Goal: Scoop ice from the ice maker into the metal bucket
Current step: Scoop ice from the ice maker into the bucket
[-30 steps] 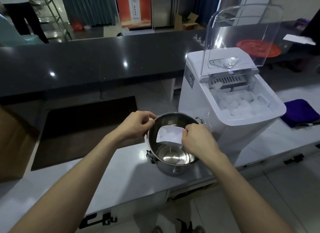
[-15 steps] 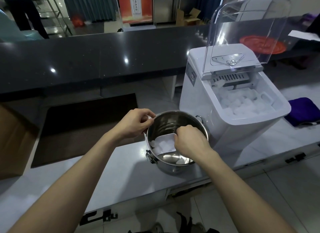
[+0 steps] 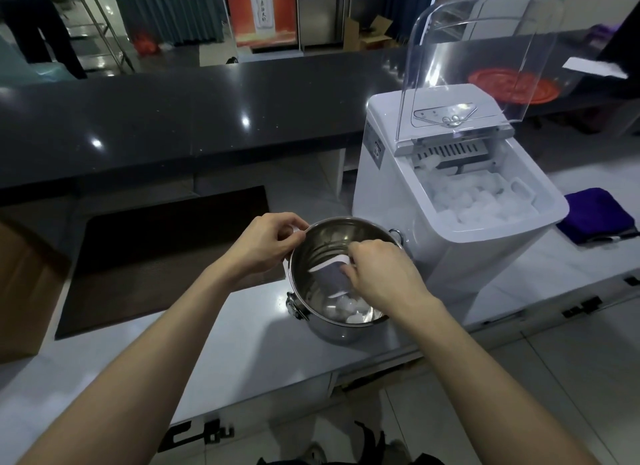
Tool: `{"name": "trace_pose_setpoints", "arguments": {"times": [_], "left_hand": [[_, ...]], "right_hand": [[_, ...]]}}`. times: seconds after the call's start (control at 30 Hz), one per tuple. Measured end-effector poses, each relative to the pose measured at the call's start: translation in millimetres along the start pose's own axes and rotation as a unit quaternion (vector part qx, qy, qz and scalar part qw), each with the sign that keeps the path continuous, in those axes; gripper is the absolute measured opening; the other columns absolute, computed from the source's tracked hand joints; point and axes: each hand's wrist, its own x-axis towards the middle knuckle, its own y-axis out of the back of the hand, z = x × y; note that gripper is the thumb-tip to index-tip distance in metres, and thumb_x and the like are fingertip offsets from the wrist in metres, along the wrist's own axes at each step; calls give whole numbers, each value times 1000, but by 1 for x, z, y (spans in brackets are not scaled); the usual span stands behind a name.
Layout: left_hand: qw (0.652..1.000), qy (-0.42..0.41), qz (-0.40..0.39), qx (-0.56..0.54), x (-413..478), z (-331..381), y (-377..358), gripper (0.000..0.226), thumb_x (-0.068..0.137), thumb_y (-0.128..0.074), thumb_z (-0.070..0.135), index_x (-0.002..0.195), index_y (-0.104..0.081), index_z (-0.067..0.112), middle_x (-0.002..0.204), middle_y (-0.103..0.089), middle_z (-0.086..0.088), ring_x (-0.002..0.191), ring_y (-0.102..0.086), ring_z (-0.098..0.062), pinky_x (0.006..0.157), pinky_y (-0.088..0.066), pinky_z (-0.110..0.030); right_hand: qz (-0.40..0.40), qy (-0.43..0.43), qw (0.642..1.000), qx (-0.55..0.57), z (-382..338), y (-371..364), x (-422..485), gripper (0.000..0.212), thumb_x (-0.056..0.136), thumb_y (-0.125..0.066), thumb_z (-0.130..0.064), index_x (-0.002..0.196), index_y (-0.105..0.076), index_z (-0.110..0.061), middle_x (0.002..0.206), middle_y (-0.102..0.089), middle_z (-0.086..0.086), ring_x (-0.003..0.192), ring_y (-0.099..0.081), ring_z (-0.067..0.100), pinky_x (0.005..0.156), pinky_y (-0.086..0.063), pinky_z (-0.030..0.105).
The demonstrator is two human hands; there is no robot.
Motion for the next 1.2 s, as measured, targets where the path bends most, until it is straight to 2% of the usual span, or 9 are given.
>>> {"name": "trace_pose_setpoints", "arguments": {"times": [0.1,0.3,0.5,0.6,0.77,0.9,1.0,1.1,1.2], "left_hand": [[1000,13,5,1,2,1,0,14,108,-64,31,114,-76,30,75,-74,9,67,-71,-9,64,-59,-30],[1000,22,8,4,3,0,4,16,107,-66,35,115,-79,32,77,-75,11,69,-71,-4,65,-51,-19],[997,-6,57,41,12,13,6,22,106,-66,38,124,-75,31,106,-70,14,95,-67,-2,85,-55,-26],[996,-37,73,45,24,30,5,24,105,-66,37,128,-73,31,107,-65,14,96,-65,-2,87,-52,-24],[995,-65,79,19,47,74,-4,28,106,-64,37,134,-69,31,116,-67,12,103,-67,-4,94,-58,-30],[991,-78,111,-12,65,111,-19,36,106,-65,38,141,-62,32,124,-65,10,106,-66,-5,97,-59,-35],[988,-94,123,-23,75,133,-32,42,105,-66,40,146,-58,35,134,-57,8,115,-64,-4,102,-59,-34],[990,-70,118,-25,83,148,-48,45,103,-66,49,147,-56,43,145,-46,10,123,-63,-8,105,-59,-39],[989,-46,139,6,87,150,-62,48,101,-66,55,147,-54,47,150,-39,13,132,-55,-12,108,-56,-42]], "right_hand": [[36,-21,999,21,3,13,-3,23,103,-55,-36,96,-63,-15,98,-70,6,95,-65,32,72,-35,36],[97,-56,993,45,8,43,-8,27,100,-56,-37,92,-69,-16,84,-71,6,80,-65,32,67,-47,37],[178,-77,976,99,22,71,-14,30,100,-60,-41,87,-74,-18,79,-74,2,73,-67,23,67,-57,35],[213,-92,966,116,39,86,-16,30,100,-62,-40,90,-76,-16,81,-74,3,74,-68,23,69,-57,35],[261,-124,948,137,85,107,-21,28,101,-63,-39,90,-78,-17,85,-76,0,81,-69,23,76,-58,37],[261,-144,945,138,133,117,-13,33,102,-60,-42,94,-79,-17,92,-78,1,87,-69,28,79,-57,40],[239,-141,954,116,170,121,-5,37,103,-58,-45,92,-77,-16,92,-77,6,86,-67,32,75,-52,39],[210,-130,964,97,205,122,4,37,104,-56,-47,95,-75,-16,92,-76,6,85,-67,32,72,-48,38],[194,-106,972,81,232,123,9,37,104,-57,-47,96,-74,-15,93,-76,8,86,-68,33,75,-53,40]]}}
